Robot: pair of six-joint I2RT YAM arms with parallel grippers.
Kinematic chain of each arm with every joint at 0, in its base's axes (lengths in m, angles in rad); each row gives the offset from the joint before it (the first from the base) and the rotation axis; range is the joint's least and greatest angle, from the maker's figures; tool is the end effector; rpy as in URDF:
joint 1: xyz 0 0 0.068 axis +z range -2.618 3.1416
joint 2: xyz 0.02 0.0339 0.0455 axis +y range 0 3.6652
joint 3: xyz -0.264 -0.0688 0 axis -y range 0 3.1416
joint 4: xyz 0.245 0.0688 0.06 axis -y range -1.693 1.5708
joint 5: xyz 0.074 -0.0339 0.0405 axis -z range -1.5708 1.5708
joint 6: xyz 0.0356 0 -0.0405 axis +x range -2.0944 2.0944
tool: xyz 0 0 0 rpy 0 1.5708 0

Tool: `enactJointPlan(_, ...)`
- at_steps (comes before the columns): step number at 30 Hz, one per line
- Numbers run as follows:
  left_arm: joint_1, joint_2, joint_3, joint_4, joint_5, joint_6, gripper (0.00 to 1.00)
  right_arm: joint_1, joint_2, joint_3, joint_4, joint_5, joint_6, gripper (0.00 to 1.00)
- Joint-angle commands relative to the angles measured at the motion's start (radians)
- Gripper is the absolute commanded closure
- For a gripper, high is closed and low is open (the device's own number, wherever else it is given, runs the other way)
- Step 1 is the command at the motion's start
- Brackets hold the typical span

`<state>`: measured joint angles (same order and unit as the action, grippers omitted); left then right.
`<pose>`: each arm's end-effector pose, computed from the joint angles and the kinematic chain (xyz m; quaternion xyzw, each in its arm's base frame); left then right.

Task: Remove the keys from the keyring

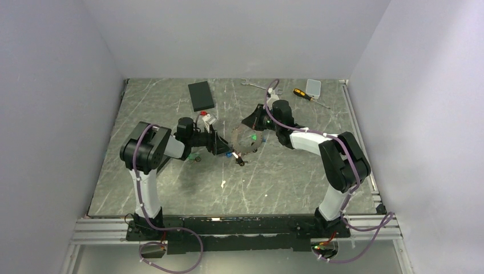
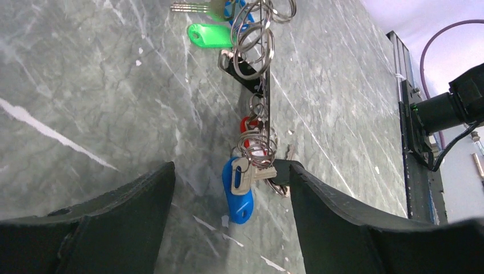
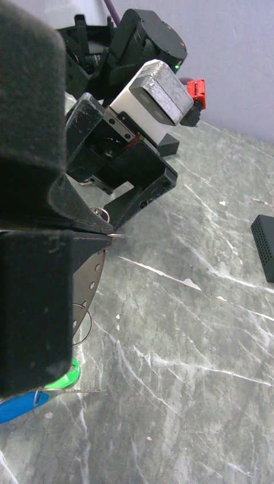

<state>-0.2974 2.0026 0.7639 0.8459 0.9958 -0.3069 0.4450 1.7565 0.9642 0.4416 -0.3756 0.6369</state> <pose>0.3291 -0.1321 0.1055 0.2618 0.7318 -0.5244 0.3478 0.3411 0.1771 0.2039 -0.0293 0.8118 0.4210 0.4037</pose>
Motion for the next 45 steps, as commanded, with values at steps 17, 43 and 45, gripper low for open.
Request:
enactJointPlan(17,-0.022,0.109,0.027,0.154,0.162,-0.082,0.42,-0.005,-0.055,0.028,0.066,-0.033,-0.003,1.00)
enactJointPlan(43,-0.005,-0.186,0.083,-0.454,0.058,0.211,1.00,-0.038,-0.065,-0.023,0.075,-0.059,-0.073,1.00)
enactJointPlan(45,-0.006,-0.215,0.126,-0.616,0.032,0.306,1.00,-0.043,-0.070,-0.023,0.057,-0.085,-0.099,1.00)
